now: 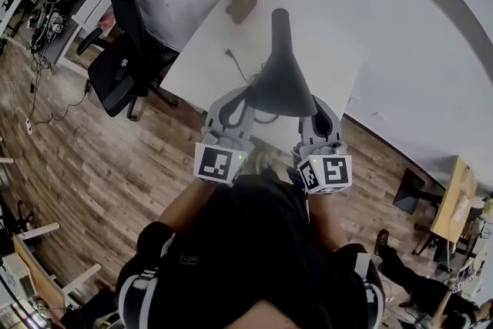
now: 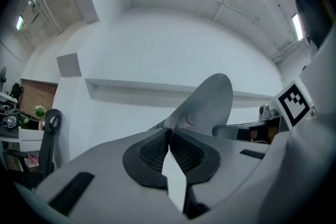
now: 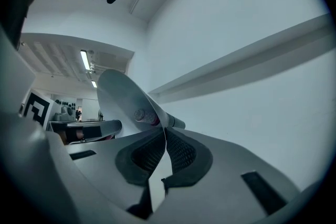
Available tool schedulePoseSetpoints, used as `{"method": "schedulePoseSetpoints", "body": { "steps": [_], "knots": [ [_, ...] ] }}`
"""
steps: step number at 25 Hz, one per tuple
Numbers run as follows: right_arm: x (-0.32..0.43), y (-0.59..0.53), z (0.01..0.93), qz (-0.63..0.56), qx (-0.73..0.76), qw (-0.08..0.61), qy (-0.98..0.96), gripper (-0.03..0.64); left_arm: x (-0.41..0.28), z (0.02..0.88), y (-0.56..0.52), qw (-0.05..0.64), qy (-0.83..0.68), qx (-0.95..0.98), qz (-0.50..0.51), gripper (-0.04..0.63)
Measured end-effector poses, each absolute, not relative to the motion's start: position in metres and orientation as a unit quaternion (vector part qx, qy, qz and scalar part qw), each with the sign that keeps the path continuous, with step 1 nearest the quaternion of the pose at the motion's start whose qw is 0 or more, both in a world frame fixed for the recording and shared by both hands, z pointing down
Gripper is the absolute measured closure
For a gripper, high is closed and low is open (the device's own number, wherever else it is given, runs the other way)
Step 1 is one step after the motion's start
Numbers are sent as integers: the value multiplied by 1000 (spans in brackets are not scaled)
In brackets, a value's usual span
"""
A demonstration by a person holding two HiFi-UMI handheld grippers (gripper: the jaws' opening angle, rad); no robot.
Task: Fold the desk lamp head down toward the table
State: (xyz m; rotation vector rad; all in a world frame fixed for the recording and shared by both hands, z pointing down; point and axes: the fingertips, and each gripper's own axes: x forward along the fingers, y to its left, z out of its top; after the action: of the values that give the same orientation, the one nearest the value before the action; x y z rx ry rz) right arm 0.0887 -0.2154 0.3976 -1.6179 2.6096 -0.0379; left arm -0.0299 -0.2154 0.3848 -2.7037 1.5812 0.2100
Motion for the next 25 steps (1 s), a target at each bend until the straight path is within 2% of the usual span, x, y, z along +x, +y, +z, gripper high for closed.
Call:
{"method": "schedulePoseSetpoints", "body": {
  "steps": [11, 19, 23, 25],
  "knots": [
    [91, -223, 449, -6, -539, -12, 842, 600, -26, 434, -221, 51, 514, -856, 30, 560],
    [91, -224, 456, -2, -537, -25, 844, 600, -26, 442, -223, 46, 517, -854, 34, 560],
    [91, -224, 459, 0, -531, -41, 846, 594, -25, 449, -224, 50, 512, -857, 19, 560],
    [92, -220, 458, 17, -529, -64, 846, 563, -26, 451, -224, 51, 510, -859, 14, 560]
  ]
}}
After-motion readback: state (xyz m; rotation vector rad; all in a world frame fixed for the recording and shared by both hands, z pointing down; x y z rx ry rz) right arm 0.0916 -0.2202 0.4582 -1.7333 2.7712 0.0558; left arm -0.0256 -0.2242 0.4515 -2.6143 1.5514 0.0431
